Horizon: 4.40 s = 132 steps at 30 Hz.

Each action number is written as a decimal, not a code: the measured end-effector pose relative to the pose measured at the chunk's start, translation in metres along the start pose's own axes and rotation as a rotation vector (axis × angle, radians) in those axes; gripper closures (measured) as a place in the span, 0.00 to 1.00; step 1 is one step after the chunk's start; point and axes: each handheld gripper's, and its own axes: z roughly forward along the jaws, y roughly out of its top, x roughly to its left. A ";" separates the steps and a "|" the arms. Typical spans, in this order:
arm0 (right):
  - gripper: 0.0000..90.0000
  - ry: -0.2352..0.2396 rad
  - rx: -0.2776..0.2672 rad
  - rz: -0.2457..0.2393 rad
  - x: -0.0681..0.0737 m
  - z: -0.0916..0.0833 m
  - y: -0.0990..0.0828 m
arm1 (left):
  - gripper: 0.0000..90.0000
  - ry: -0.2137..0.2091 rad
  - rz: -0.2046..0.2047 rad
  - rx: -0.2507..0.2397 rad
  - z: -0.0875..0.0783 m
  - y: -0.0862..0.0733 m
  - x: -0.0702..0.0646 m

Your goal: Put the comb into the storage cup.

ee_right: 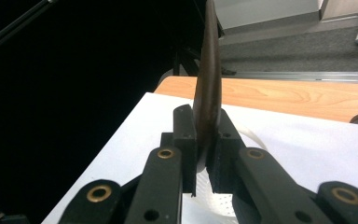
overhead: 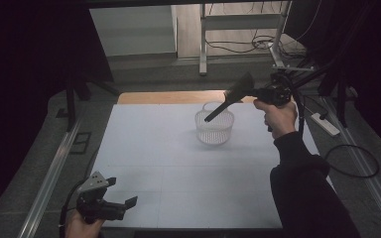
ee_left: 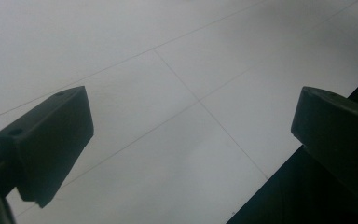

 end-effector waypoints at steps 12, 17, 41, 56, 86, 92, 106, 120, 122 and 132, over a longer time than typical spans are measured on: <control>0.93 -0.041 0.008 -0.012 -0.007 0.013 0.001 | 0.00 0.004 -0.006 0.008 0.001 0.000 0.000; 0.93 -0.054 0.026 -0.024 -0.009 0.020 -0.001 | 0.00 0.003 -0.005 0.009 0.001 0.000 0.000; 0.93 -0.069 0.096 -0.015 -0.022 0.050 -0.028 | 0.00 0.002 -0.010 0.018 0.001 0.000 0.001; 0.93 -0.063 0.127 0.010 -0.033 0.066 -0.046 | 0.00 -0.001 -0.009 0.021 0.002 0.001 0.001; 0.86 -0.121 0.125 0.090 -0.056 0.070 -0.060 | 0.00 -0.002 -0.009 0.029 0.003 0.001 0.001; 0.84 -0.151 0.127 0.078 -0.057 0.070 -0.061 | 0.00 -0.003 -0.010 0.028 0.003 0.001 0.001; 0.77 -0.214 0.139 0.045 -0.059 0.072 -0.062 | 0.00 -0.005 -0.010 0.028 0.003 0.001 0.001; 0.70 -0.265 0.154 0.016 -0.061 0.071 -0.064 | 0.00 -0.006 -0.011 0.028 0.002 0.001 0.002; 0.68 -0.274 0.160 0.011 -0.061 0.071 -0.064 | 0.00 -0.008 -0.013 0.026 0.002 0.001 0.002; 0.55 -0.301 0.179 -0.032 -0.057 0.074 -0.065 | 0.00 -0.009 -0.014 0.025 0.002 0.001 0.002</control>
